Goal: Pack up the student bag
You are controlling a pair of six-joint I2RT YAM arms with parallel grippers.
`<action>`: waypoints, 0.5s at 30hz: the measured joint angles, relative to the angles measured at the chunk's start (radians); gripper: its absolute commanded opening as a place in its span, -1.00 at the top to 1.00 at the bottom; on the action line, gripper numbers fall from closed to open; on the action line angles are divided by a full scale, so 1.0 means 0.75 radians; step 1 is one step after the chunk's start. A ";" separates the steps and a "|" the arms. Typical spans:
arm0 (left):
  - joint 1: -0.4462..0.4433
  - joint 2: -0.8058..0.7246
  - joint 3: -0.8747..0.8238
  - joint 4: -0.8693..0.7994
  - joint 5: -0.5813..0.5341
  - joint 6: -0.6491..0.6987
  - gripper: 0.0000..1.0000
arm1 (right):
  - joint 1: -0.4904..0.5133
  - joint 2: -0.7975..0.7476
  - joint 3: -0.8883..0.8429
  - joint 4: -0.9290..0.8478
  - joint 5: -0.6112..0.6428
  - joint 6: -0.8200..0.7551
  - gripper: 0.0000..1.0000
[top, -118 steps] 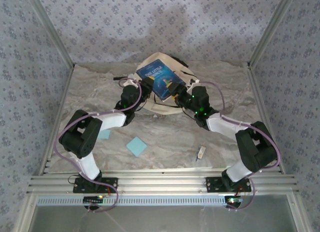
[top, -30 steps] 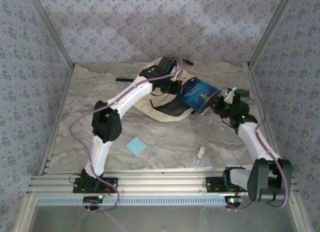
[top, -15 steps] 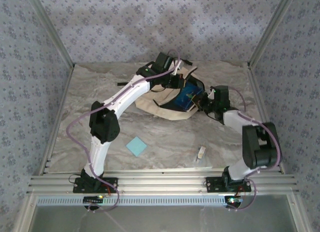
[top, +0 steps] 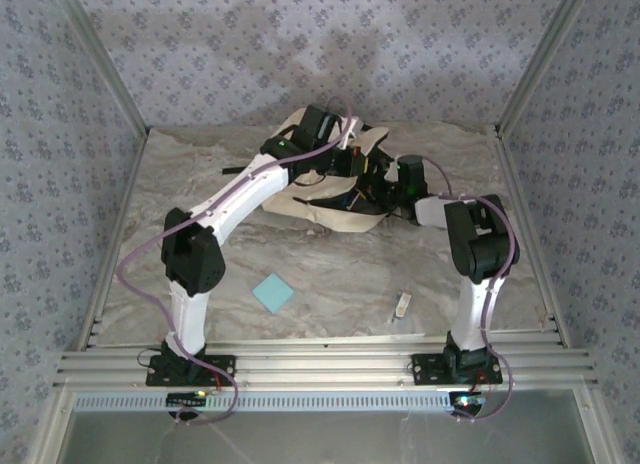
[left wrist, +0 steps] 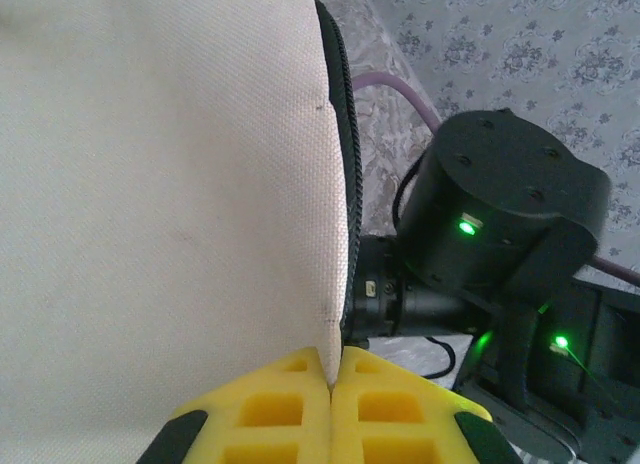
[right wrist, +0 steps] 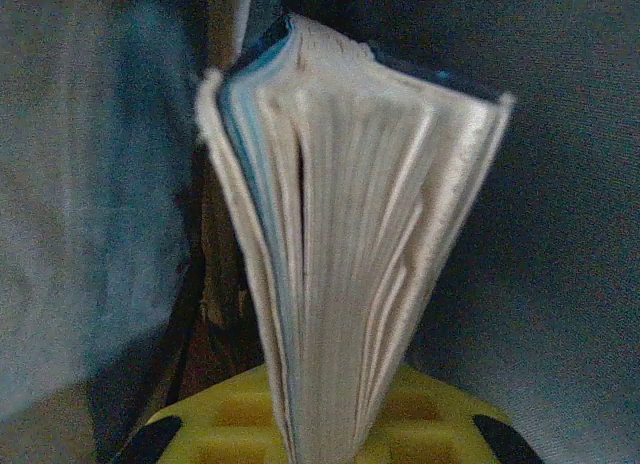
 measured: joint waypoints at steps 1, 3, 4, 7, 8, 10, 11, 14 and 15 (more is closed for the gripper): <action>0.001 -0.012 -0.017 0.009 -0.001 0.000 1.00 | -0.001 0.015 0.015 -0.002 -0.005 0.006 1.00; 0.004 -0.054 -0.075 0.055 0.004 0.001 1.00 | -0.001 0.056 0.058 -0.002 -0.016 0.024 1.00; 0.006 -0.069 -0.095 0.068 0.004 0.002 1.00 | 0.001 0.077 0.083 -0.005 -0.022 0.035 1.00; 0.009 -0.092 -0.131 0.097 0.003 0.016 1.00 | 0.014 0.128 0.166 -0.009 -0.054 0.069 1.00; 0.010 -0.093 -0.139 0.106 0.002 0.021 1.00 | 0.022 0.129 0.176 -0.014 -0.060 0.071 1.00; 0.011 -0.093 -0.162 0.125 -0.005 0.031 1.00 | 0.038 0.114 0.181 -0.041 -0.068 0.068 1.00; 0.013 -0.093 -0.178 0.133 -0.007 0.033 1.00 | 0.047 0.100 0.178 -0.069 -0.071 0.062 1.00; 0.017 -0.093 -0.212 0.141 -0.006 0.035 1.00 | 0.058 0.051 0.146 -0.117 -0.095 0.045 1.00; 0.017 -0.089 -0.216 0.143 -0.006 0.035 1.00 | 0.058 0.031 0.129 -0.135 -0.105 0.038 1.00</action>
